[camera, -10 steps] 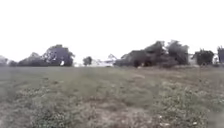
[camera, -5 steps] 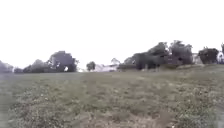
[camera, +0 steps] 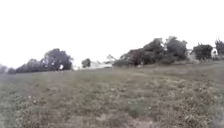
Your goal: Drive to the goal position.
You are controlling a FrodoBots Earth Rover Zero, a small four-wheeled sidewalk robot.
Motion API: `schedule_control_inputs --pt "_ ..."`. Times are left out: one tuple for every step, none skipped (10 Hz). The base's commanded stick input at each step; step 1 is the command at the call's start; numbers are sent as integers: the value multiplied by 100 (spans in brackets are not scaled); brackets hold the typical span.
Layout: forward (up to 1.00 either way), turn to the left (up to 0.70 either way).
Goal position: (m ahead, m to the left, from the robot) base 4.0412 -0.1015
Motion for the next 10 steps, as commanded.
schedule_control_inputs --pt "50 0" --pt "50 -1" --pt "50 -2" --pt "50 -6" --pt "50 -6" --pt "50 -6" --pt "50 -6" --pt "50 -6" --pt "50 -6" --pt "50 -6"
